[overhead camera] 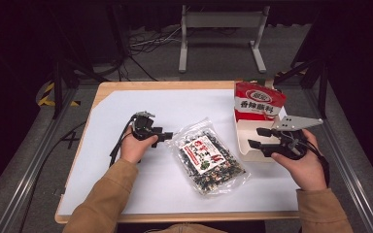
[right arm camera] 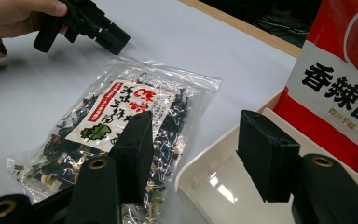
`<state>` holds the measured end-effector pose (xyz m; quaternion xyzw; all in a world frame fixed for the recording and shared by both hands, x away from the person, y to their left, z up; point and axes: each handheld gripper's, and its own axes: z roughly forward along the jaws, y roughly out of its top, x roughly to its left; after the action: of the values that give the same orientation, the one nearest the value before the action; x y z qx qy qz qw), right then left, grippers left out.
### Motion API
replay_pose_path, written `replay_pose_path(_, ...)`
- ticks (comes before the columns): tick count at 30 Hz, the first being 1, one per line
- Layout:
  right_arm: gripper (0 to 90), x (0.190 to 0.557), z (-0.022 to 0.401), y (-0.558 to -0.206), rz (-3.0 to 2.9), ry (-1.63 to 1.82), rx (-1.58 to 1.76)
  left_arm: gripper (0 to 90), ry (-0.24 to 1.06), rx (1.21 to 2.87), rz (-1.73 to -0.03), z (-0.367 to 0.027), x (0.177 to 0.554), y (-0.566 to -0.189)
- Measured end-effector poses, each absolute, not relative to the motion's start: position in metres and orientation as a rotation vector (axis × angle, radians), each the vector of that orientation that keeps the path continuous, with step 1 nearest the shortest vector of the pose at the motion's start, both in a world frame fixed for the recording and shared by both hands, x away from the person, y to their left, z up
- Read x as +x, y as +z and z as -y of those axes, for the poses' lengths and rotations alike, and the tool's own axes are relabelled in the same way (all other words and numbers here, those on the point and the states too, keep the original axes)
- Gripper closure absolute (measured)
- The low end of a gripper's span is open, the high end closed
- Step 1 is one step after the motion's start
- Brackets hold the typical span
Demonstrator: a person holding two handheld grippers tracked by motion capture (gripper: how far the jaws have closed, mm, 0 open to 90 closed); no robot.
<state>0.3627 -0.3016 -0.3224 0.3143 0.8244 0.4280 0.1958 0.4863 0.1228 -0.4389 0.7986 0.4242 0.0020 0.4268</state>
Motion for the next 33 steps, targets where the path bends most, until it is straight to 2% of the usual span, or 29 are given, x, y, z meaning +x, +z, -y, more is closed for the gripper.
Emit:
replay_pose_path(4,45.3,0.363,0.3009,-0.3234,-2.315,1.195,0.879,38.3,-0.007,2.019,-1.06,-0.1211,0.4873,-0.4423)
replay_pose_path(7,44.4,0.3635,0.3001,-0.3246,-2.322,1.194,0.877,44.1,0.014,2.058,-1.029,-0.1192,0.4876,-0.4447)
replay_pose_path(13,43.5,0.3642,0.2979,-0.3267,-2.328,1.187,0.873,44.4,-0.052,2.035,-1.062,-0.1196,0.4886,-0.4463)
replay_pose_path(18,43.5,0.3645,0.2971,-0.3274,-2.331,1.186,0.871,50.7,-0.151,2.005,-1.05,-0.118,0.4882,-0.4464)
replay_pose_path(26,43.3,0.3645,0.2972,-0.3278,-2.33,1.19,0.871,52.8,-0.157,1.999,-1.04,-0.117,0.4829,-0.4378)
replay_pose_path(33,43.1,0.3645,0.2952,-0.3284,-2.336,1.189,0.866,54.8,-0.223,1.992,-1.085,-0.1201,0.4864,-0.4426)
